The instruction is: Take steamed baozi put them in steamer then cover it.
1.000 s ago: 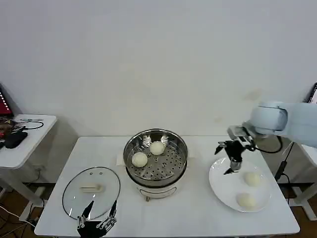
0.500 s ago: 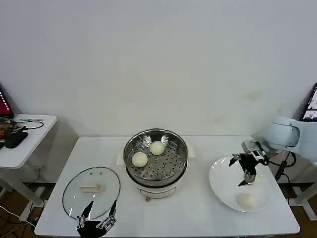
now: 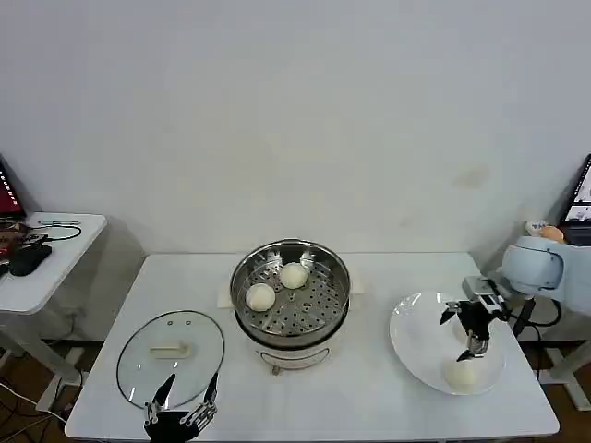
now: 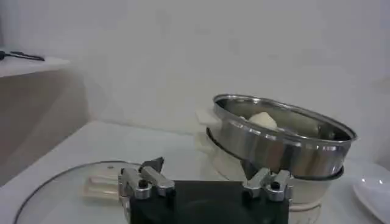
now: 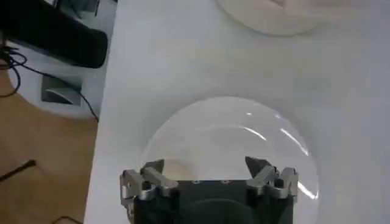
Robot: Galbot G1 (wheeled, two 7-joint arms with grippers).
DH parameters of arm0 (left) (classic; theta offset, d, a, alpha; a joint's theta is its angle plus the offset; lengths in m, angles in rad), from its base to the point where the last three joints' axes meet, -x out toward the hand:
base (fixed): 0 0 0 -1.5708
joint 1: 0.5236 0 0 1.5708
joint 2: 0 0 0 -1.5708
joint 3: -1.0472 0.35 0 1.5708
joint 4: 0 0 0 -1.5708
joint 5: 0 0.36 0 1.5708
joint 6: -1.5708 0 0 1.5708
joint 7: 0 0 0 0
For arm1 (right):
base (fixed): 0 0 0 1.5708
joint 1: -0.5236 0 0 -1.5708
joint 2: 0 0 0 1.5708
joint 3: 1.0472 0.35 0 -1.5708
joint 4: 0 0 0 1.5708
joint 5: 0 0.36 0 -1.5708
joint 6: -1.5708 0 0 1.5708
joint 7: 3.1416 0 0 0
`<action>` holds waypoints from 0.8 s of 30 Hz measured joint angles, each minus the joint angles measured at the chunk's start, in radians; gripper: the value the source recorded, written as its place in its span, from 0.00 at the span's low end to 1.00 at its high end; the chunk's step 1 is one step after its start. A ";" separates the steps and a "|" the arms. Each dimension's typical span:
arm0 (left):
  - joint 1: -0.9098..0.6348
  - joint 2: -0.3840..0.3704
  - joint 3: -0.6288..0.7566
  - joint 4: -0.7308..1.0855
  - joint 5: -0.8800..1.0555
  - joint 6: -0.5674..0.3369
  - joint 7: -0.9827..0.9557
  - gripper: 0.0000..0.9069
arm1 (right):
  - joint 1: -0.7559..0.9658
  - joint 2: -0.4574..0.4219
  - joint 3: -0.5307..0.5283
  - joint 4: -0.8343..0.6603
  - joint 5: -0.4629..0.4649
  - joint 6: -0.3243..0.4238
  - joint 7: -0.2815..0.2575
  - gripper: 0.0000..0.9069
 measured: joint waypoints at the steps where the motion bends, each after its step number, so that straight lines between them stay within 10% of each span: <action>1: 0.000 0.000 0.000 0.000 0.000 0.000 0.000 1.00 | -0.004 -0.001 0.001 -0.002 -0.003 0.001 -0.002 1.00; 24: 0.004 -0.003 -0.001 0.004 0.002 0.002 0.000 1.00 | -0.149 -0.023 0.098 -0.074 -0.079 0.042 -0.034 1.00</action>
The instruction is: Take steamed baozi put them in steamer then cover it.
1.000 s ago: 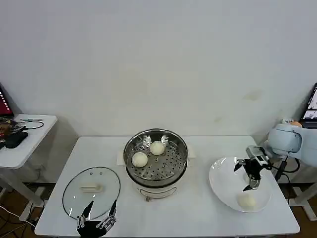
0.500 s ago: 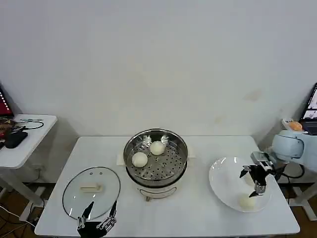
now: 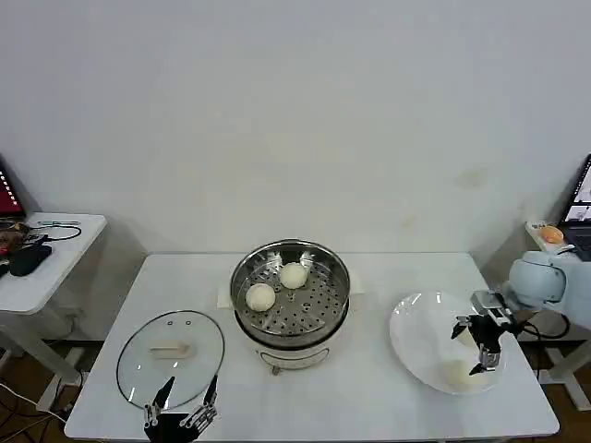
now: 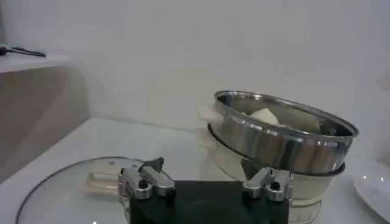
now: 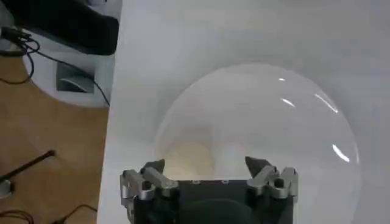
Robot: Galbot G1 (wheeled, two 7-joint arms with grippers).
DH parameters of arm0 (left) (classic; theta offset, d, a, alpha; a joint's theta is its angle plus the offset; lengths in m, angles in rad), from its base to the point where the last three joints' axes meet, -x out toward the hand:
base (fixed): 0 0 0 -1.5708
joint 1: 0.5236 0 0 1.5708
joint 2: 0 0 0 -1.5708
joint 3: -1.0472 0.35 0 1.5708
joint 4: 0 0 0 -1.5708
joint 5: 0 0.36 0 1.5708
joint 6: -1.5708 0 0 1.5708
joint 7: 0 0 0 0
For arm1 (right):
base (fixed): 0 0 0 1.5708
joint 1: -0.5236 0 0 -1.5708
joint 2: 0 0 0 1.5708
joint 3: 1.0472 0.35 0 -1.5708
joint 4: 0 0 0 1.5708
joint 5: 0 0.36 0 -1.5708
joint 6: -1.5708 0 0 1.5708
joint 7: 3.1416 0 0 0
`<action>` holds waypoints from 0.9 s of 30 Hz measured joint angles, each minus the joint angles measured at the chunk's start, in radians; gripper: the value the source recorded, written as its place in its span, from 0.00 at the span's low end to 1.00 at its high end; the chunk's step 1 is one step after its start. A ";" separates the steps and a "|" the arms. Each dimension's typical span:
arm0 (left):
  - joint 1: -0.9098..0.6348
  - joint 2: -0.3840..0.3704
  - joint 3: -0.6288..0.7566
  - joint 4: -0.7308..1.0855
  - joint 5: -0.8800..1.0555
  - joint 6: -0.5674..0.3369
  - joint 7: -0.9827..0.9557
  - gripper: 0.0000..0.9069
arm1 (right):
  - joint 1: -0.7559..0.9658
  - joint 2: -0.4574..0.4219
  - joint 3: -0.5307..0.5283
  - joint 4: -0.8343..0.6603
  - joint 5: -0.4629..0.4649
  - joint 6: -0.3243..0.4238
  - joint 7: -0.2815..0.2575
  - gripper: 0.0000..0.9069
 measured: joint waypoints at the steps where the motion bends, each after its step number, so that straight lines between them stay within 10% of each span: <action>1: 0.001 0.000 0.000 0.000 0.000 0.000 0.000 1.00 | -0.008 0.000 0.005 -0.003 -0.003 0.001 0.000 1.00; 16: -0.004 0.000 -0.003 0.000 0.000 0.013 -0.001 1.00 | -0.128 -0.008 0.087 -0.038 -0.036 0.006 -0.010 1.00; 27: -0.006 -0.001 -0.002 -0.004 -0.001 0.022 -0.002 1.00 | -0.205 -0.002 0.146 -0.063 -0.038 -0.001 -0.004 0.73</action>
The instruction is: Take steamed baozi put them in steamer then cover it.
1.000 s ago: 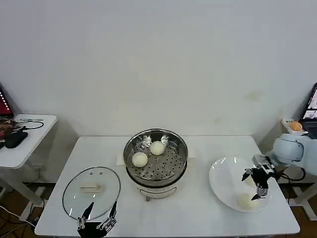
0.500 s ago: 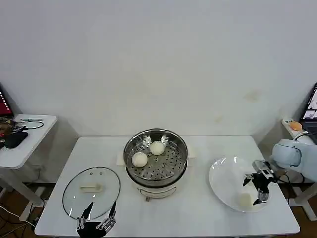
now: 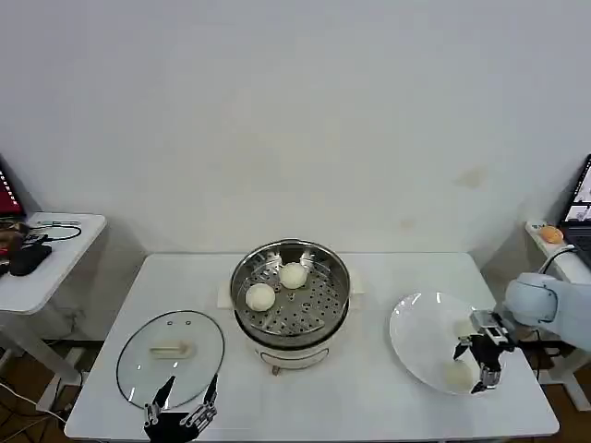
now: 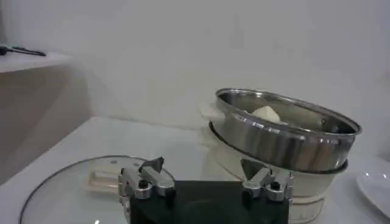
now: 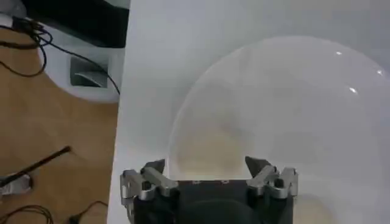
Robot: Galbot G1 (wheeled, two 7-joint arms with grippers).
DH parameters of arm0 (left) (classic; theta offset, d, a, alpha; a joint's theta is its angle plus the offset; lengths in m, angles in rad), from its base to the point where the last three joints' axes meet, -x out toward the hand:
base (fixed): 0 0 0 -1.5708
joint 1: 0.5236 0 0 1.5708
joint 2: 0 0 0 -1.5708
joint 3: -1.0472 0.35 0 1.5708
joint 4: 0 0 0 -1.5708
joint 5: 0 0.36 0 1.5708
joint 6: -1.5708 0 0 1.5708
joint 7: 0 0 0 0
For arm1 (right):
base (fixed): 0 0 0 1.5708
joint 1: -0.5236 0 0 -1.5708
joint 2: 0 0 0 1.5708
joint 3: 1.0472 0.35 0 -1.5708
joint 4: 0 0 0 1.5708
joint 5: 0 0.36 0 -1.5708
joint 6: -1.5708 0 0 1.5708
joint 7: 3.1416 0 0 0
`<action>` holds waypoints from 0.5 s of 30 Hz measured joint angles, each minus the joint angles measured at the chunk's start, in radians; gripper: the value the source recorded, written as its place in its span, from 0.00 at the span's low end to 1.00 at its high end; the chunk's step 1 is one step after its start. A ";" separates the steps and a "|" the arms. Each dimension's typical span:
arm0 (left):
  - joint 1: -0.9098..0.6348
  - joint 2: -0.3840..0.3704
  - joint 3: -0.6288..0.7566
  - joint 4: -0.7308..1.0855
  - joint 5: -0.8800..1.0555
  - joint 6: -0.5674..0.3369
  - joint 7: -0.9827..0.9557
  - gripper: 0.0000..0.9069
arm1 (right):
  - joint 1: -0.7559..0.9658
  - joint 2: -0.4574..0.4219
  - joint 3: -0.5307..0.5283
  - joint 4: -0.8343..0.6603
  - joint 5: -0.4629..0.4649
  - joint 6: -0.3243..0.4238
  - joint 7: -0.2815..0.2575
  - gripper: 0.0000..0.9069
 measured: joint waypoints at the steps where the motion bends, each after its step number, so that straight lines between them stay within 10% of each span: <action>1: 0.000 0.000 0.000 0.000 0.000 0.000 0.000 1.00 | -0.004 0.001 0.003 -0.002 0.001 -0.001 0.001 0.71; 15: 0.005 -0.002 0.001 0.000 0.000 0.000 -0.001 1.00 | -0.039 -0.008 0.038 -0.008 0.005 -0.002 0.005 0.66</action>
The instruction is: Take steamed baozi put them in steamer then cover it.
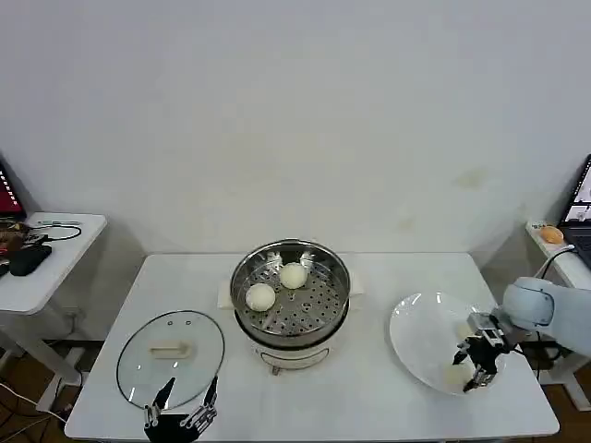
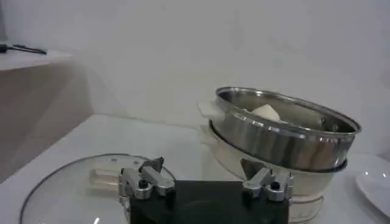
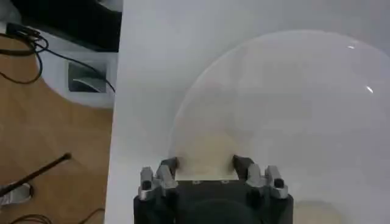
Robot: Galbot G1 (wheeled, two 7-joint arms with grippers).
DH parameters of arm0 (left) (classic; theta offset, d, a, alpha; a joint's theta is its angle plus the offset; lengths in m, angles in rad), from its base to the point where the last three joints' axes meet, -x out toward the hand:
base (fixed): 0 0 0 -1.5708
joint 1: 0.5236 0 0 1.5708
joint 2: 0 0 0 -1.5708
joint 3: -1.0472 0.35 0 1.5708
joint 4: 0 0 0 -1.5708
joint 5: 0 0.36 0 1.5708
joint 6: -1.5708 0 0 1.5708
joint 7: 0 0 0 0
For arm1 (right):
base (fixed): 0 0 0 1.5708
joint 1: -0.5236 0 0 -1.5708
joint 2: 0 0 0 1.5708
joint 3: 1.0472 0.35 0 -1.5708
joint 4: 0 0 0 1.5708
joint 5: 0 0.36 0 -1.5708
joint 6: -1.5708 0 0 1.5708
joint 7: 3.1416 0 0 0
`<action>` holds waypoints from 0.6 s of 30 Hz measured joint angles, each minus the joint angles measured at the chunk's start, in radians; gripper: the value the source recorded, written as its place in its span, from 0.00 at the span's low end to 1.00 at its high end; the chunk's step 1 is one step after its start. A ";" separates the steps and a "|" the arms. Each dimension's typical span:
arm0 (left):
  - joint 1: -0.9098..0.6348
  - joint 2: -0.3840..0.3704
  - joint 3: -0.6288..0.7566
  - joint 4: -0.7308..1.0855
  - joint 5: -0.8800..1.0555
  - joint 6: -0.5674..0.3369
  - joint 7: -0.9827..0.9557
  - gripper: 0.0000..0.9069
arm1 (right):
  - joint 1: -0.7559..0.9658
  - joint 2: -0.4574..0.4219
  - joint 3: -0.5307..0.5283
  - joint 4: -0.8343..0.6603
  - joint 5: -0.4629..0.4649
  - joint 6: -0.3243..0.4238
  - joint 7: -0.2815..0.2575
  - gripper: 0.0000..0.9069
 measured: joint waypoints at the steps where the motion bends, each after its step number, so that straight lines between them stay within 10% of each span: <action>1: 0.000 0.000 0.001 0.000 0.000 0.000 -0.001 1.00 | 0.003 -0.001 -0.001 0.002 0.001 0.000 0.000 0.66; 18: -0.005 0.008 0.013 0.002 -0.005 0.001 -0.005 1.00 | 0.231 0.021 -0.069 0.087 0.046 0.032 -0.023 0.66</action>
